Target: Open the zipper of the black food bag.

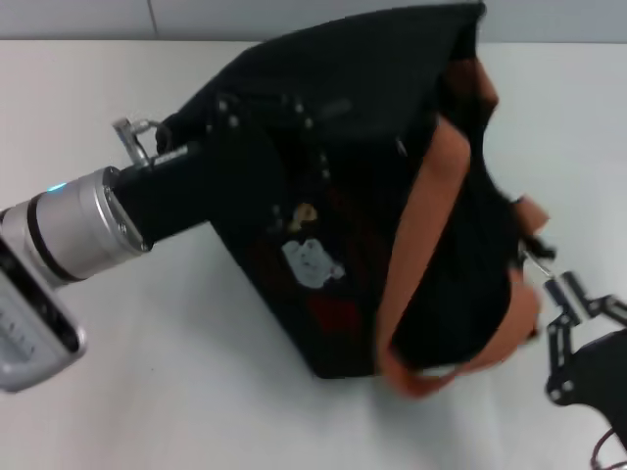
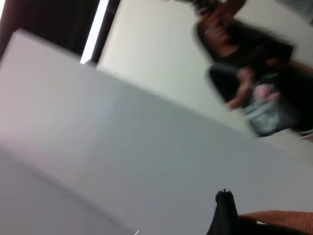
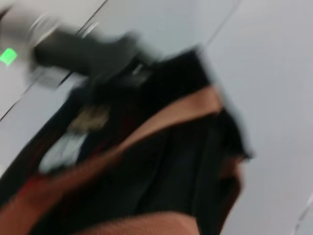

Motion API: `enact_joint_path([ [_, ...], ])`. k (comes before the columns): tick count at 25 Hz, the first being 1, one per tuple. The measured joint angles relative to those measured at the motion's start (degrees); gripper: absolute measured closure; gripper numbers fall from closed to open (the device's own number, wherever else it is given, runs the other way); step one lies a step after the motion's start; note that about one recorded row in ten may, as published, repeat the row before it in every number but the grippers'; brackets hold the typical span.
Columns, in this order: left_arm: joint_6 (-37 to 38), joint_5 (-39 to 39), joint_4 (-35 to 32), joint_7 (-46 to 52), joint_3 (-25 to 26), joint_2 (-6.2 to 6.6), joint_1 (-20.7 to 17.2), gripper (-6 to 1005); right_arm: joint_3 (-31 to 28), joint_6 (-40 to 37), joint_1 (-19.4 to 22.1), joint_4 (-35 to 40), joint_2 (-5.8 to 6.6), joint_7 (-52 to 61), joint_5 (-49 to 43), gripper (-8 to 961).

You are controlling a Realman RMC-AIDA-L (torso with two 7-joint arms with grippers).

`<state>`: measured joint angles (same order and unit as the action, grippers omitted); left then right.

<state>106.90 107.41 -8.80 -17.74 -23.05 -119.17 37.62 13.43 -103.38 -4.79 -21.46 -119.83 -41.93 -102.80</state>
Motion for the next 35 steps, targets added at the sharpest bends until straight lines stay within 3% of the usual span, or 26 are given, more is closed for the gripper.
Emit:
enact_joint_path([
  [1, -2.55, -3.71, 3.74, 2.32, 2.41, 0.04, -1.17, 887, -0.96, -2.42, -0.32, 0.19, 0.11, 3.15, 0.01, 950],
  [5, -5.43, -6.38, 8.62, 5.99, 5.74, 0.05, -4.03, 887, -2.63, -5.62, -0.89, 1.15, 0.2, 8.81, 0.03, 949],
  [7, -8.42, -6.78, 12.43, 9.81, 8.64, 0.01, -7.54, 887, -3.38, -9.88, -1.71, 3.84, 0.36, 18.54, 0.04, 801],
  [13, -14.74, -5.26, 16.72, 24.4, 11.02, -0.03, -12.64, 867, -3.11, -12.17, -2.97, 8.62, 0.47, 30.81, -0.16, 598],
  [18, -14.03, -2.08, 20.62, 23.19, 11.57, -0.02, -16.0, 817, -1.41, -12.44, -5.13, 15.16, 0.49, 46.88, -0.38, 337],
  [20, -13.32, -2.02, 20.85, 23.03, 11.82, -0.02, -16.39, 798, -0.87, -12.43, -5.37, 15.8, 0.48, 48.32, -0.39, 309],
  [28, -0.54, -2.14, 16.03, 26.43, 12.93, 0.47, -17.68, 718, 2.11, -12.64, -7.22, 18.88, 0.52, 55.99, -0.45, 254],
  [32, 5.11, -0.58, 8.44, 36.46, 12.12, 0.68, -17.18, 577, 3.29, -12.91, -7.95, 19.31, 0.57, 57.47, -0.47, 254],
  [34, 7.15, 1.6, 2.76, 43.78, 9.3, 0.82, -16.36, 506, 5.29, -13.42, -8.31, 20.98, 0.58, 59.24, -0.48, 255],
  [35, 7.77, 2.66, -0.44, 47.54, 7.13, 0.95, -15.89, 388, 6.27, -13.57, -8.52, 22.03, 0.59, 60.33, -0.48, 255],
])
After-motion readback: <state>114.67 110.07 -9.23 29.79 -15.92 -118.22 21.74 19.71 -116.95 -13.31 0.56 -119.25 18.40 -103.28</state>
